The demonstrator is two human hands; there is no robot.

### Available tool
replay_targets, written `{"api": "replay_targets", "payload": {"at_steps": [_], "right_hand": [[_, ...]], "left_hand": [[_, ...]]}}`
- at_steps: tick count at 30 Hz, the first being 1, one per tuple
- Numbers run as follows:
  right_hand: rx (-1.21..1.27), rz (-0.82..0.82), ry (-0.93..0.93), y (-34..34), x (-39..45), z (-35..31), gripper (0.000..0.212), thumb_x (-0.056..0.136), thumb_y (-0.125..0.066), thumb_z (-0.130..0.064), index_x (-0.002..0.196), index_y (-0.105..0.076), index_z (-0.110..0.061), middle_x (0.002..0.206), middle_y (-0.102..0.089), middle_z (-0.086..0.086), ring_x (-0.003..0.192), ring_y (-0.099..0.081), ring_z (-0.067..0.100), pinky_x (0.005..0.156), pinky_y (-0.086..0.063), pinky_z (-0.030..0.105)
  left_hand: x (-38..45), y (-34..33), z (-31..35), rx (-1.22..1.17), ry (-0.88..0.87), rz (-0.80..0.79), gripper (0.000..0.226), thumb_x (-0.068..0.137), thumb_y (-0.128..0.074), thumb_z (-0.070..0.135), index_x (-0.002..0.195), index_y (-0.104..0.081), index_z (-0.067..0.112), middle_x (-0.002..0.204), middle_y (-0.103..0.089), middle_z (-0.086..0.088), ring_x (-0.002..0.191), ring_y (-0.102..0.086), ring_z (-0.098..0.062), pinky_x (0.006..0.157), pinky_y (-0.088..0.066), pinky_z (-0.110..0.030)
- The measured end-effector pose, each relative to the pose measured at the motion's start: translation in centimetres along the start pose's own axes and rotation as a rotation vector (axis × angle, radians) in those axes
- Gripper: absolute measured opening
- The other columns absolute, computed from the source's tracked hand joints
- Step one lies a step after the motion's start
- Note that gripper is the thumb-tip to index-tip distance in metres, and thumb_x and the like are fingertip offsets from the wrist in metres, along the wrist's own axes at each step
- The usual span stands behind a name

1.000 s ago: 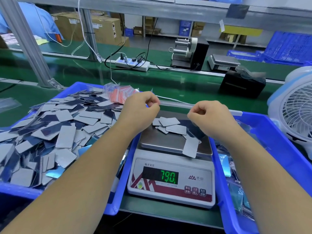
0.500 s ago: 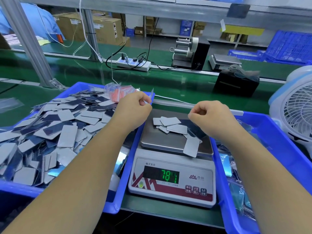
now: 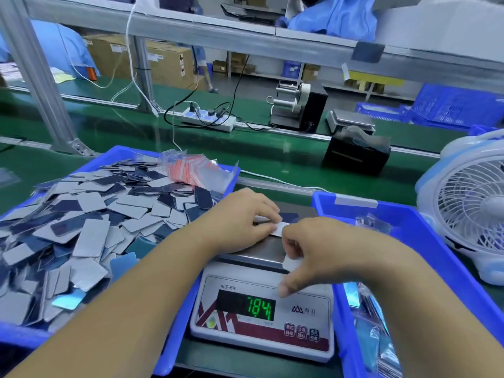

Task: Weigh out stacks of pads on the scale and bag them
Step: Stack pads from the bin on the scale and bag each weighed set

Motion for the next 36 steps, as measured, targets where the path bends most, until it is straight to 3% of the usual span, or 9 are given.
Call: {"api": "replay_targets", "payload": {"at_steps": [6, 10, 13, 15, 18, 20, 24, 32, 36], "right_hand": [[-0.037, 0.072, 0.026, 0.9, -0.5, -0.4, 0.019, 0.073, -0.067, -0.034, 0.076, -0.051, -0.025, 0.080, -0.058, -0.008, 0.069, -0.045, 0.003, 0.058, -0.043, 0.030], [0.069, 0.151, 0.057, 3.1, -1.3, 0.6, 0.009, 0.070, -0.061, -0.030, 0.070, -0.053, -0.026, 0.067, -0.058, -0.013, 0.061, -0.049, 0.002, 0.049, -0.033, 0.019], [0.308, 0.177, 0.053, 4.6, -1.2, 2.3, 0.008, 0.073, -0.063, -0.020, 0.070, -0.057, -0.025, 0.060, -0.064, -0.012, 0.052, -0.057, 0.001, 0.051, -0.044, 0.020], [0.595, 0.195, 0.059, 4.8, -0.8, 3.2, 0.015, 0.080, -0.063, -0.007, 0.071, -0.059, -0.019, 0.055, -0.065, 0.000, 0.051, -0.062, 0.013, 0.049, -0.048, 0.026], [0.955, 0.260, 0.029, 4.0, 0.1, 4.8, 0.018, 0.086, -0.063, 0.003, 0.073, -0.059, -0.010, 0.058, -0.060, 0.009, 0.051, -0.059, 0.023, 0.045, -0.044, 0.028], [1.088, 0.271, -0.014, 3.0, 1.0, 5.3, 0.018, 0.087, -0.062, 0.005, 0.075, -0.059, -0.008, 0.061, -0.058, 0.012, 0.051, -0.056, 0.023, 0.043, -0.043, 0.027], [1.246, 0.299, -0.099, 1.5, 2.5, 5.7, 0.017, 0.089, -0.061, 0.003, 0.076, -0.058, -0.008, 0.058, -0.056, 0.011, 0.046, -0.054, 0.017, 0.040, -0.040, 0.022], [1.470, 0.361, -0.191, -0.4, 3.7, 5.5, 0.012, 0.089, -0.066, -0.003, 0.093, -0.066, -0.014, 0.057, -0.053, 0.001, 0.043, -0.047, 0.012, 0.037, -0.032, 0.018], [1.101, 0.454, -0.145, 0.1, 3.9, 4.5, 0.006, 0.086, -0.073, -0.015, 0.086, -0.071, -0.020, 0.057, -0.063, -0.010, 0.049, -0.051, 0.009, 0.045, -0.037, 0.018]], "left_hand": [[0.0, -0.2, -0.5, -0.029, 0.037, -0.019, 0.017, 0.093, -0.068, 0.030, 0.106, -0.078, 0.030, 0.119, -0.067, 0.018, 0.106, -0.049, -0.002, 0.097, -0.039, -0.024], [0.1, -0.4, -0.8, -0.048, 0.047, -0.032, 0.016, 0.092, -0.068, 0.030, 0.105, -0.078, 0.031, 0.119, -0.066, 0.019, 0.107, -0.049, -0.003, 0.097, -0.039, -0.023], [0.1, -0.4, -0.8, -0.064, 0.047, -0.029, 0.015, 0.092, -0.069, 0.031, 0.104, -0.078, 0.031, 0.118, -0.066, 0.020, 0.104, -0.047, 0.002, 0.097, -0.039, -0.022], [0.1, -0.3, -0.9, -0.082, 0.042, -0.021, 0.017, 0.092, -0.069, 0.031, 0.107, -0.077, 0.031, 0.115, -0.066, 0.024, 0.100, -0.046, 0.011, 0.096, -0.040, -0.019], [-0.2, 0.1, -1.6, -0.145, 0.110, -0.018, 0.034, 0.092, -0.067, 0.033, 0.126, -0.067, 0.040, 0.096, -0.056, 0.048, 0.099, -0.045, 0.024, 0.085, -0.036, -0.001], [-0.4, 0.1, -1.8, -0.171, 0.145, -0.019, 0.047, 0.091, -0.067, 0.033, 0.136, -0.056, 0.044, 0.094, -0.054, 0.052, 0.100, -0.046, 0.028, 0.081, -0.039, -0.002], [-0.6, -0.1, -2.1, -0.286, 0.218, -0.038, 0.057, 0.093, -0.059, 0.014, 0.143, -0.049, 0.040, 0.110, -0.064, 0.040, 0.115, -0.055, 0.014, 0.097, -0.046, -0.019], [-0.9, 0.6, -2.3, -0.442, 0.247, 0.022, 0.061, 0.089, -0.048, -0.001, 0.132, -0.051, 0.043, 0.110, -0.066, 0.024, 0.101, -0.060, 0.012, 0.081, -0.045, -0.005], [-0.8, 1.1, -2.3, -0.522, 0.253, 0.085, 0.057, 0.089, -0.039, -0.006, 0.123, -0.054, 0.037, 0.111, -0.066, 0.011, 0.103, -0.065, 0.000, 0.090, -0.052, -0.019]]}}
Point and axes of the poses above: each hand's wrist, its own x-axis towards the middle knuckle, its own y-axis out of the back of the hand, z = x × y, the point moved 8 cm from there along x, towards the middle knuckle
